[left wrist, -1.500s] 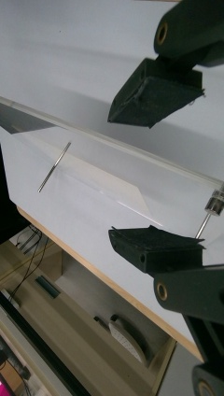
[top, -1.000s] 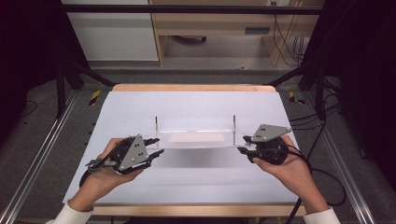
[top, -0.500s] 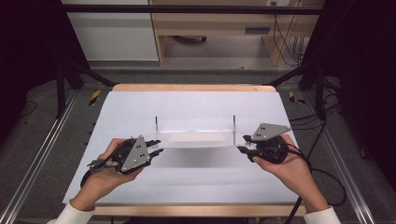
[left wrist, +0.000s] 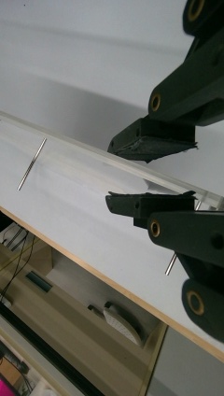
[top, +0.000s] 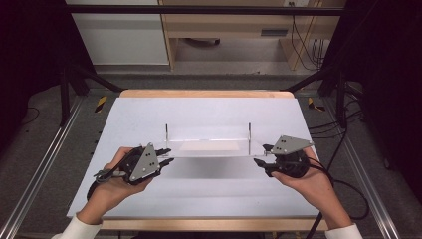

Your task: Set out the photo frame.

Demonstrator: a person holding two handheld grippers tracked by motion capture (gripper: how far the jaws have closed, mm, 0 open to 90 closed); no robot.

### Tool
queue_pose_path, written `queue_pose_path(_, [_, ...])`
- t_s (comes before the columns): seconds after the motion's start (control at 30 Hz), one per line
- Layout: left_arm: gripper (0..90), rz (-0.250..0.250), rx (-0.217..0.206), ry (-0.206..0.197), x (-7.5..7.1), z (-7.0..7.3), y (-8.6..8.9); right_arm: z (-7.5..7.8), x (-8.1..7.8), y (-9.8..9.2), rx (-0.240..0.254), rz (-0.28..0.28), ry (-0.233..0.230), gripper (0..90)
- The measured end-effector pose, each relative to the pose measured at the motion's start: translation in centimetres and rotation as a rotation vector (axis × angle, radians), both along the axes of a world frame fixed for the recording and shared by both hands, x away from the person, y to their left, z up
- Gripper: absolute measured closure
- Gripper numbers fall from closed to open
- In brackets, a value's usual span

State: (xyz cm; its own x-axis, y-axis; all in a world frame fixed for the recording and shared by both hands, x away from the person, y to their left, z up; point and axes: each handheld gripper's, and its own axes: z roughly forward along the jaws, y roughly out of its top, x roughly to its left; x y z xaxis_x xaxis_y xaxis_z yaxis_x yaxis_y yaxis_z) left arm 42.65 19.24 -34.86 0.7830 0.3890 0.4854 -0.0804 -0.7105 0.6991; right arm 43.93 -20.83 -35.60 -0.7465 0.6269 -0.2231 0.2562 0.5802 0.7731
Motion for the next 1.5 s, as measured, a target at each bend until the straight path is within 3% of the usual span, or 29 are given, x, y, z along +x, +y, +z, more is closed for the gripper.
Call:
queue_pose_path(0.2, [71.6,-0.001,0.002,0.001,0.0,0.0,0.0,-0.5,-0.1,-0.1,-0.002,0.006,-0.047,50.5])
queue_pose_path(0.3, [71.5,0.001,0.000,0.005,-0.1,0.0,0.0,-1.0,0.0,0.1,-0.032,0.006,-0.092,57.8])
queue_pose_path(0.37, [71.5,0.001,0.003,0.004,0.0,0.0,0.0,-1.1,0.1,0.1,-0.030,0.008,-0.099,58.2])
queue_pose_path(0.4, [71.5,0.001,0.003,0.005,0.0,0.0,0.0,-1.3,0.1,0.2,-0.027,0.006,-0.115,63.0])
queue_pose_path(0.57, [71.0,0.014,0.020,0.001,0.3,0.2,0.1,-1.1,0.1,0.2,-0.024,0.008,-0.105,64.1])
queue_pose_path(0.87, [68.9,0.028,0.010,0.010,1.8,1.5,0.2,0.1,1.1,0.5,-0.017,-0.003,-0.088,64.0])
queue_pose_path(1.1, [67.4,0.020,-0.026,0.067,4.4,3.3,0.4,1.1,2.9,0.1,0.037,0.004,-0.098,63.5])
queue_pose_path(1.23, [66.9,0.029,-0.023,0.084,5.5,4.1,0.3,1.3,3.7,-0.2,0.073,0.004,-0.119,63.0])
queue_pose_path(1.43, [66.7,0.029,-0.012,0.104,6.7,4.9,0.2,0.8,4.5,-0.8,0.158,-0.006,-0.175,58.5])
queue_pose_path(1.5, [66.4,0.036,-0.022,0.113,7.3,5.3,0.2,0.4,4.7,-1.0,0.157,-0.022,-0.181,56.9])
